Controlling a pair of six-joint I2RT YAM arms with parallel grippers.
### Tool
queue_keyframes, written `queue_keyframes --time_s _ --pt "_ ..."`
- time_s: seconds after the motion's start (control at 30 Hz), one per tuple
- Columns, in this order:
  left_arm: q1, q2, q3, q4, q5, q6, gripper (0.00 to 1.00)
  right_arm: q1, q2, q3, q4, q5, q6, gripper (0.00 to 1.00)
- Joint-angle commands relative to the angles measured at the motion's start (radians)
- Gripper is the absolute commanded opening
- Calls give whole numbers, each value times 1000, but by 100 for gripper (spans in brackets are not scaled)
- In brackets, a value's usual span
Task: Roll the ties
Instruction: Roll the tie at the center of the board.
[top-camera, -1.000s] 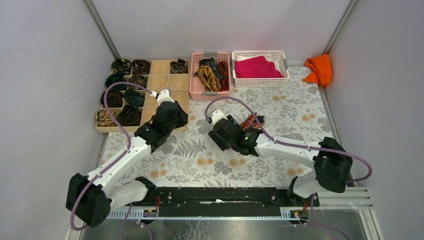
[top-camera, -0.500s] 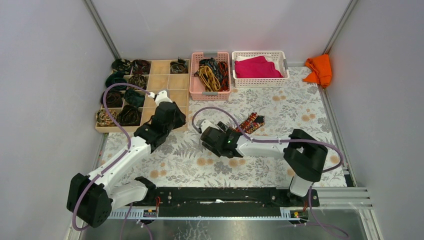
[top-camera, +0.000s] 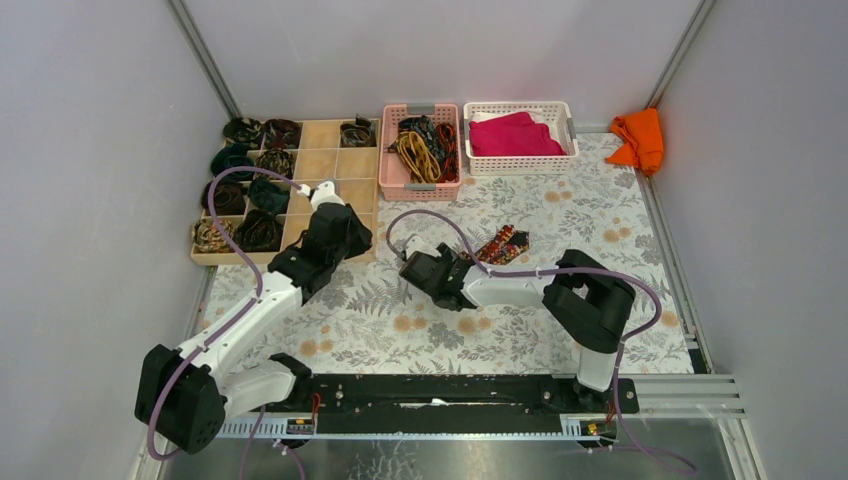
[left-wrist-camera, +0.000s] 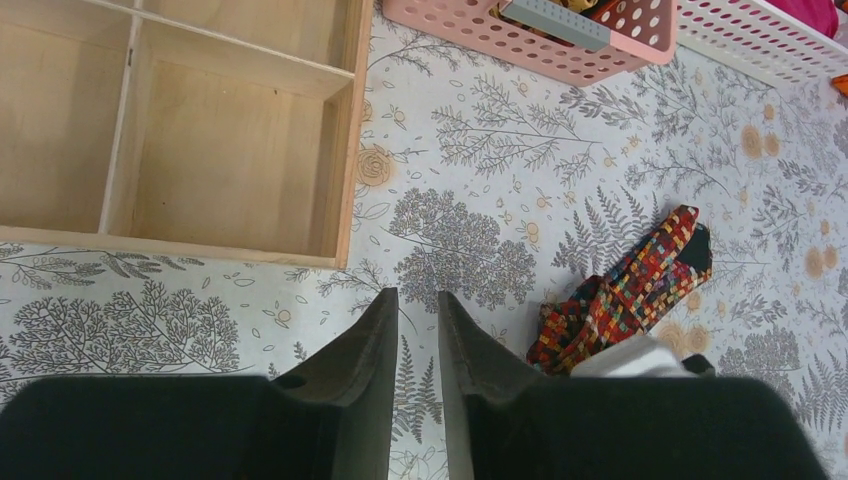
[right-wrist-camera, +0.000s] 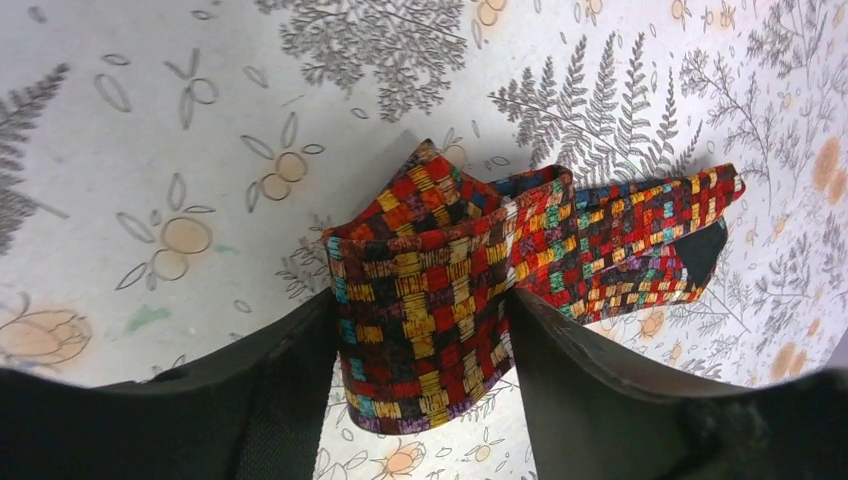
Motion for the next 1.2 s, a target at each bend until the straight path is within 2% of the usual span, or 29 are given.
queue_keyframes --time_s 0.0,0.17,0.3,0.43,0.63,0.83,1.17 --pt "8 9 -5 48 27 17 27 -44 13 35 -18 7 81 65" --pt "8 11 -4 56 33 19 26 -82 13 46 -25 3 113 51" --pt "8 9 -13 72 25 17 19 -96 -10 40 9 -40 126 45" --pt "11 4 -22 82 9 5 17 -101 -21 66 8 -85 149 39" --pt "16 -24 -23 84 -42 -3 16 -109 -78 103 26 -227 234 36" --pt "19 -17 -9 91 -28 16 14 -167 -102 121 50 -401 362 35" --pt "18 64 19 145 84 31 10 -329 -170 -49 235 -713 543 33"
